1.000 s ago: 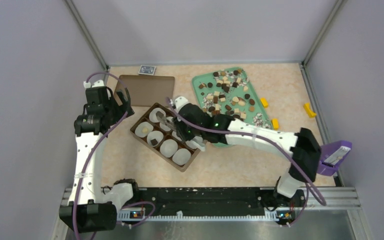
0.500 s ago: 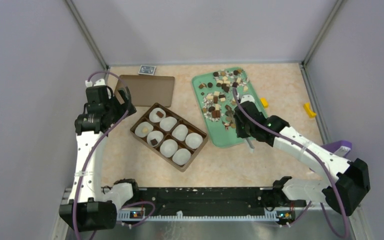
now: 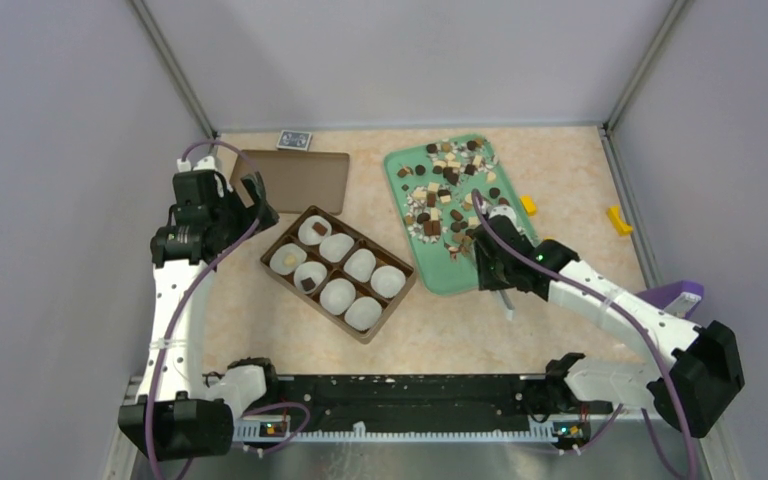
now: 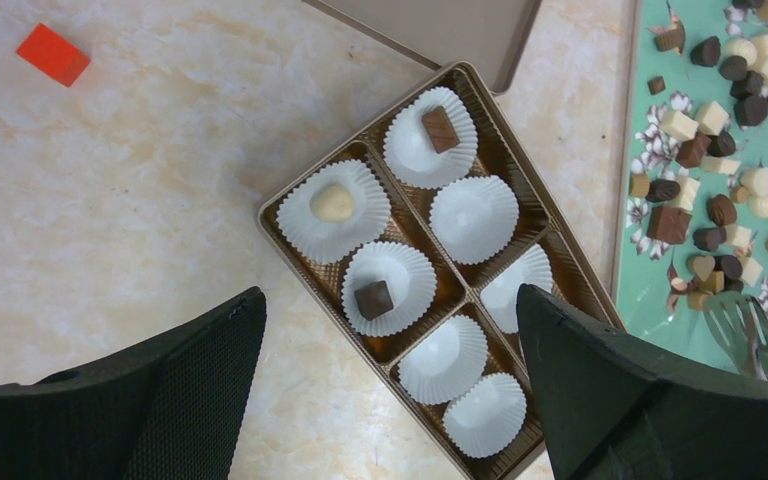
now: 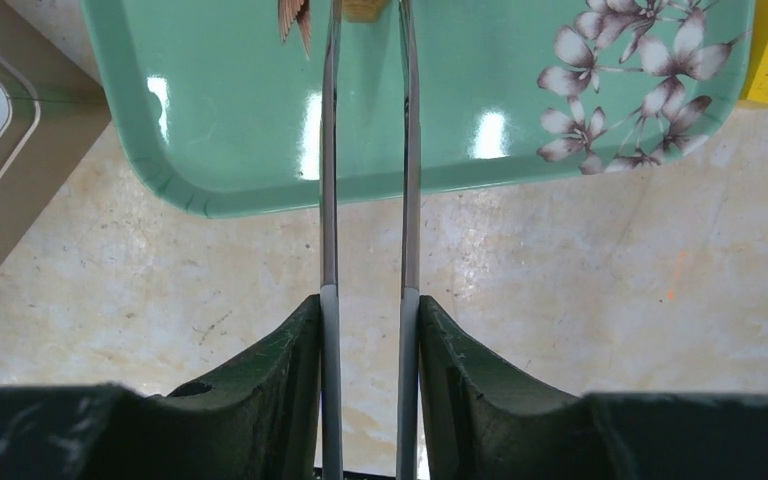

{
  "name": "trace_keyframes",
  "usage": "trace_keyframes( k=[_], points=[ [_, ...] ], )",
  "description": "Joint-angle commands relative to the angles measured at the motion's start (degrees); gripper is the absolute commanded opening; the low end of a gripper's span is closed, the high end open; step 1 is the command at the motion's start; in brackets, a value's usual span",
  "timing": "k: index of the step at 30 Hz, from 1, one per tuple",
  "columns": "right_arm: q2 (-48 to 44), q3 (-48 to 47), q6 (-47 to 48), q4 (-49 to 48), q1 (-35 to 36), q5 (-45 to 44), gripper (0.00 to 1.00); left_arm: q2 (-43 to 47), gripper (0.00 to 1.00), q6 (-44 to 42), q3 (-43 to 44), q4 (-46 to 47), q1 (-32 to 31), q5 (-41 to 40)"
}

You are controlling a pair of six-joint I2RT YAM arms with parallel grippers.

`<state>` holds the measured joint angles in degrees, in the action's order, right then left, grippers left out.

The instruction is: Pack the chocolate

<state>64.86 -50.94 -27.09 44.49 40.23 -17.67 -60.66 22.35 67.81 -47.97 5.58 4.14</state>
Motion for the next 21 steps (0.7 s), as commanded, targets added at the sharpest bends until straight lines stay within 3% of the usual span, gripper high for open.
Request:
trace_keyframes(
  k=[1, 11, 21],
  points=[
    [1.92, 0.43, 0.07, -4.69, -0.5, 0.58, 0.36, 0.19, 0.99, -2.24, -0.67, 3.22, -0.11, 5.22],
    [4.07, 0.28, 0.76, -5.97, -0.5, 0.87, 0.39, -0.75, 0.99, -4.05, -2.58, 3.32, -4.3, 7.54],
    [-0.15, -0.17, 0.55, -6.08, -0.5, 2.18, 0.42, -1.07, 0.99, -3.46, -2.7, 3.69, -4.62, 6.94]
  ],
)
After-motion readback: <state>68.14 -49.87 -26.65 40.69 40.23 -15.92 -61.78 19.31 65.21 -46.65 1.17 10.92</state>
